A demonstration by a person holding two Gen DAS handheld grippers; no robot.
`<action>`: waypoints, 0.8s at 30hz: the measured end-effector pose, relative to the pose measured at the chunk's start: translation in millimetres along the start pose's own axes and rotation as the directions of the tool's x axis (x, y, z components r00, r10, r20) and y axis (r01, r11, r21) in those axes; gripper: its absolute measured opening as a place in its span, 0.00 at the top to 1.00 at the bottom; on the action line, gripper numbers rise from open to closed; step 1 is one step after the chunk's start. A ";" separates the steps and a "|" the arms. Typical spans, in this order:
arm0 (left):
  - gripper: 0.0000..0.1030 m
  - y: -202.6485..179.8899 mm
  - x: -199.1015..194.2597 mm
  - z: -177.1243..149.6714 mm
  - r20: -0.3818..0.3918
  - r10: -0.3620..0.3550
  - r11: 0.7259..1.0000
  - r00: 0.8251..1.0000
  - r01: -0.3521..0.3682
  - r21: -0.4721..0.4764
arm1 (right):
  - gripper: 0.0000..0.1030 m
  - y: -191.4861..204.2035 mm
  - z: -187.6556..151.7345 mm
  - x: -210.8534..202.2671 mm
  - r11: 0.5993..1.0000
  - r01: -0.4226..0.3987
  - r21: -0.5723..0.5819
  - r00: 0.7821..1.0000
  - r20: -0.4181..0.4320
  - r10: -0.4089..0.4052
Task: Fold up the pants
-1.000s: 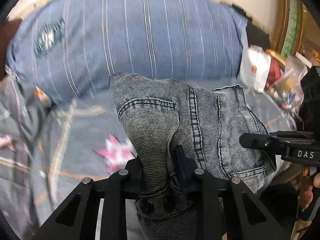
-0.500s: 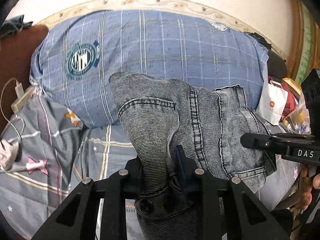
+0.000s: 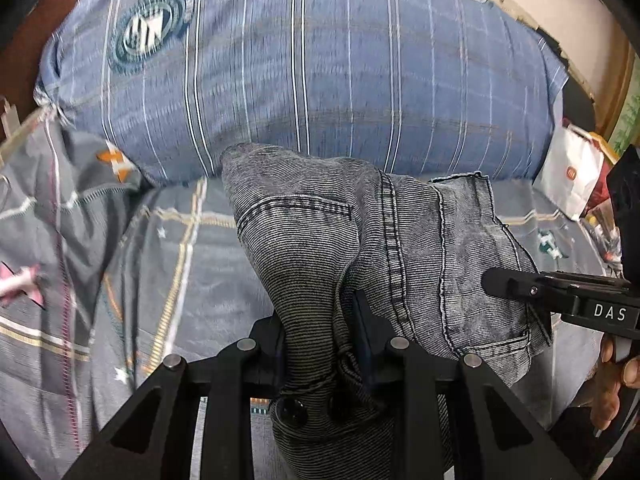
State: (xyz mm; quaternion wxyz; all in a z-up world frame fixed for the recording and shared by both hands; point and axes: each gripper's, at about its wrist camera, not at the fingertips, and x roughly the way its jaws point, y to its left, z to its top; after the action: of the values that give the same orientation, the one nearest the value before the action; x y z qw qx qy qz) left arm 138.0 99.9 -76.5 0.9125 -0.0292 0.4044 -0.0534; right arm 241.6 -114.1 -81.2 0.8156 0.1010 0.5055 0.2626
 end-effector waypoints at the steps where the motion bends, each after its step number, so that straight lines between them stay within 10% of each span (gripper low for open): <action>1: 0.69 1.2 10.0 -4.1 -0.027 0.000 1.000 1.000 0.000 -0.002 | 0.85 -5.0 -3.2 7.9 1.000 0.004 0.013 1.000 -0.018 -0.004; 8: 0.18 15.2 43.9 -27.1 -0.091 0.102 0.992 0.991 -0.107 -0.059 | 0.64 -31.1 -23.6 45.6 0.993 0.099 0.063 0.989 -0.119 -0.091; 14: 0.13 24.0 -13.7 -35.5 0.030 0.115 0.984 0.993 -0.110 -0.143 | 0.51 -4.7 -33.5 -1.7 0.990 0.140 -0.027 0.990 0.024 -0.139; 20: 0.10 0.2 14.7 -62.7 -0.063 0.183 0.982 0.981 -0.186 -0.045 | 0.31 -11.2 -60.9 30.1 0.969 0.242 -0.056 0.966 -0.080 -0.246; 24: 0.10 -13.9 -41.7 -52.6 0.047 0.166 0.986 0.985 -0.164 -0.033 | 0.29 15.8 -63.5 -34.9 0.952 0.285 -0.114 0.956 0.102 -0.274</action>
State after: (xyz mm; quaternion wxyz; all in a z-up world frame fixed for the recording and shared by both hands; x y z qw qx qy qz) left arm 70.2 90.6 -79.8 0.9231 -0.0100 0.3834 0.0291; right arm 168.5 -125.7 -77.3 0.8702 -0.0127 0.4618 0.1715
